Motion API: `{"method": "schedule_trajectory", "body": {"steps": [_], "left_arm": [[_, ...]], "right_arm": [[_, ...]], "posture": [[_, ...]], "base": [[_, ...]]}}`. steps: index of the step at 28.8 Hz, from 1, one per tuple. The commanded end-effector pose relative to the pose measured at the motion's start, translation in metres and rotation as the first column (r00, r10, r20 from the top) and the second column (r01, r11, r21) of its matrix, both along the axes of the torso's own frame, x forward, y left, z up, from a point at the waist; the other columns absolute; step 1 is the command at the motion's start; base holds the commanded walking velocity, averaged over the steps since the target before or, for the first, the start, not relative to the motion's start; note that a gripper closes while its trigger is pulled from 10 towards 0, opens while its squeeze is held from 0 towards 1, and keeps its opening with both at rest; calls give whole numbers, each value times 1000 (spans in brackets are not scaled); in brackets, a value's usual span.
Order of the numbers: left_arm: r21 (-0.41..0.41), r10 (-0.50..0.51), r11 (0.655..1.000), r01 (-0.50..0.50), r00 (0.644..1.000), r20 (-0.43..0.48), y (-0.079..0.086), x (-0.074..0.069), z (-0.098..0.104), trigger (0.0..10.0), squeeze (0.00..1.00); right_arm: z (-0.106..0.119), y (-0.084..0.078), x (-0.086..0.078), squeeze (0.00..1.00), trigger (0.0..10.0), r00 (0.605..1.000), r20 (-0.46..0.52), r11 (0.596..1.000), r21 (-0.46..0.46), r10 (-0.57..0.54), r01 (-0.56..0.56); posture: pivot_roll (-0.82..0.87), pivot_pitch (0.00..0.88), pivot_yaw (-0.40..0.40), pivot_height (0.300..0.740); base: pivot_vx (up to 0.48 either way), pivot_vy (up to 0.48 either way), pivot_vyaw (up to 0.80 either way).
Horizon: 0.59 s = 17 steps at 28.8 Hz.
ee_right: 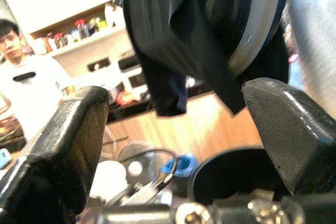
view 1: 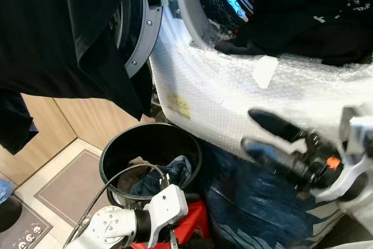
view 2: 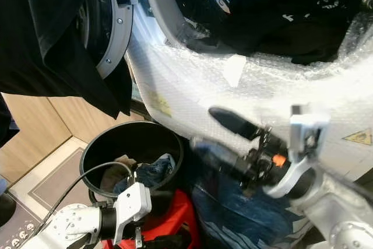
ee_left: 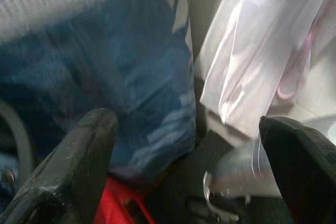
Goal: Clothes washing
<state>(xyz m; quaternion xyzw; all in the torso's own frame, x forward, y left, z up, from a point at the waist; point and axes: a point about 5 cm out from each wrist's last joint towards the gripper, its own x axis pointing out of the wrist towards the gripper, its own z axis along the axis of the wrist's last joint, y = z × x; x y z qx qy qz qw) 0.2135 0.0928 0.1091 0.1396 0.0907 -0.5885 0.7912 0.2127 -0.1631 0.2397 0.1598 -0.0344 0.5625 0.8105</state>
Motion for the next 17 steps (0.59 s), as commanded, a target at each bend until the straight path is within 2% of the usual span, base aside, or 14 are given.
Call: {"method": "schedule_trajectory", "body": {"steps": [1, 3, 6, 8, 9, 15, 17], "left_arm": [[38, -16, 999, 16, 1000, -8, 1, -3, -9, 10000, 0], [63, 0, 998, 4, 998, -62, 4, -2, -29, 10000, 0], [90, 17, 996, -8, 995, -99, 7, 0, -47, 10000, 0], [101, 19, 995, -9, 995, -102, 7, 1, -50, 10000, 0], [120, 44, 992, -29, 991, -124, 8, 4, -62, 10000, 0], [164, 69, 985, -46, 988, -139, 9, 6, -81, 10000, 0], [204, 91, 977, -57, 983, -162, 8, 6, -96, 10000, 0]], "right_arm": [[-7, 2, 0, 0, 10000, 1000, -8, 1000, -13, 17, -17], [-39, 1, 2, 0, 10000, 994, -106, 999, -33, 7, -10], [-70, 2, 0, 0, 10000, 983, -186, 999, -47, -7, -2], [-77, 2, 0, 0, 10000, 977, -213, 999, -41, -13, 4], [-95, 1, 0, 0, 10000, 965, -260, 999, -48, -37, 25], [-119, -2, 0, 0, 10000, 944, -320, 997, -54, -77, 63], [-142, -4, 1, 0, 10000, 924, -363, 992, -76, -119, 98]], "posture": [[-121, 54, 59, 740], [-120, 42, 59, 740], [-122, 34, 61, 740], [-121, 34, 62, 740], [-123, 31, 66, 740], [-124, 28, 65, 740], [-126, 26, 73, 740]], "base": [[0, 0, 0], [0, 0, 0], [0, 0, 0], [0, 0, 0], [0, 0, 0], [0, 0, 0], [0, 0, 0]]}}
